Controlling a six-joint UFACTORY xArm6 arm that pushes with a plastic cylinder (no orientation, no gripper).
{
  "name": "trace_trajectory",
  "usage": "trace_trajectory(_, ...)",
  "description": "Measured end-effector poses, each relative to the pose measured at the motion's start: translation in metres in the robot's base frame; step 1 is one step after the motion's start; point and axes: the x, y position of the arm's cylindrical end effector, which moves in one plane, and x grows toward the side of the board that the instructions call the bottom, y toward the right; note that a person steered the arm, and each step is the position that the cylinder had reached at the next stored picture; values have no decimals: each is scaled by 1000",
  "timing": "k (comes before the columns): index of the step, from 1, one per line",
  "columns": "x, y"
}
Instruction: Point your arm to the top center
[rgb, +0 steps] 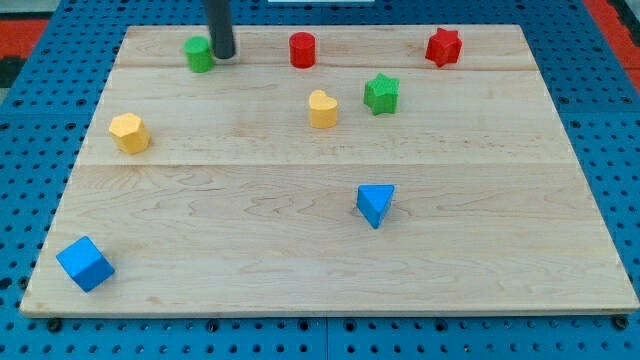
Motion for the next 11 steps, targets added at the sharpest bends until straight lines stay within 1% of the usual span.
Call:
trace_trajectory(1,1,-32)
trace_trajectory(4,1,-30)
trace_trajectory(5,27,17)
trace_trajectory(6,47,81)
trace_trajectory(7,47,117)
trace_trajectory(11,47,123)
